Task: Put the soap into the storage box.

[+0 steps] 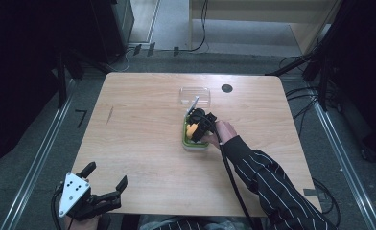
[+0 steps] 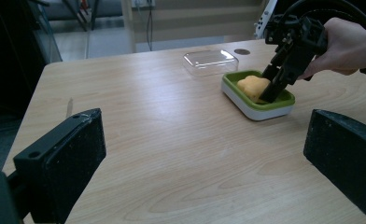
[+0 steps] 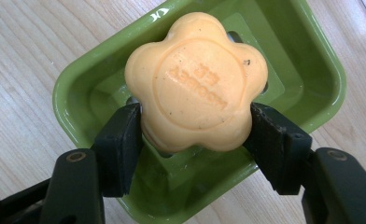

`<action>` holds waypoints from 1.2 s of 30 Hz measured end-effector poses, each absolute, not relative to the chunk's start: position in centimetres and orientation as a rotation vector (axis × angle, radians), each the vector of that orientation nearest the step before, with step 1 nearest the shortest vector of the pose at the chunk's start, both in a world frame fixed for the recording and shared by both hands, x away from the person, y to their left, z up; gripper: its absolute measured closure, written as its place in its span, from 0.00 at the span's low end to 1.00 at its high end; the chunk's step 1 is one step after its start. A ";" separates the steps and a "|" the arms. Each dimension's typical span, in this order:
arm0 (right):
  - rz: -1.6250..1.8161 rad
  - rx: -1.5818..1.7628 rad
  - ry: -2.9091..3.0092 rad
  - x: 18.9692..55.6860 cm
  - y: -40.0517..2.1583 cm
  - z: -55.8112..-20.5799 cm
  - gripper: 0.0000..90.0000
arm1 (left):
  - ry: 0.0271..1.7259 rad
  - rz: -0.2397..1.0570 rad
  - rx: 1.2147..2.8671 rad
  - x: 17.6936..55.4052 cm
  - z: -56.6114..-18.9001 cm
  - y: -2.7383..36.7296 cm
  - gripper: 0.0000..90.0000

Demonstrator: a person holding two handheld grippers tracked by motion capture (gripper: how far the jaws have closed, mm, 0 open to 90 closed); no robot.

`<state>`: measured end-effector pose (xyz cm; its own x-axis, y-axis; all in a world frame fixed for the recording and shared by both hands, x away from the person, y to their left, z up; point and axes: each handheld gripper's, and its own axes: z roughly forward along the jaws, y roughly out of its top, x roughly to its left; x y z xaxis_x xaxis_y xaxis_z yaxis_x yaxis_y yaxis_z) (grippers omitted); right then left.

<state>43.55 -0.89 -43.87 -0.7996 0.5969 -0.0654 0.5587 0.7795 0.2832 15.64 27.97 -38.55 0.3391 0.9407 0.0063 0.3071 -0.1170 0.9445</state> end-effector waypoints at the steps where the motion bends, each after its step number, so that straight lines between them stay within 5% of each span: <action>1: 0.376 0.921 2.820 43.5 -0.9 -43.8 0.42 | 1.142 0.821 1.636 15.6 -38.5 28.0 0.00; 22: 0.429 0.958 2.806 42.8 -3.3 -42.3 0.16 | 1.132 0.807 1.653 16.6 -38.6 27.6 0.00; 36: 0.386 1.058 2.794 41.4 -6.6 -41.6 0.13 | 1.115 0.805 1.647 16.4 -38.5 27.4 0.00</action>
<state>41.38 -6.56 -41.61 -0.7461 0.6652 -0.0301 0.6321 0.7218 0.2819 16.36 27.44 -38.52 0.3659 0.9306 0.0091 0.3007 -0.1274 0.9452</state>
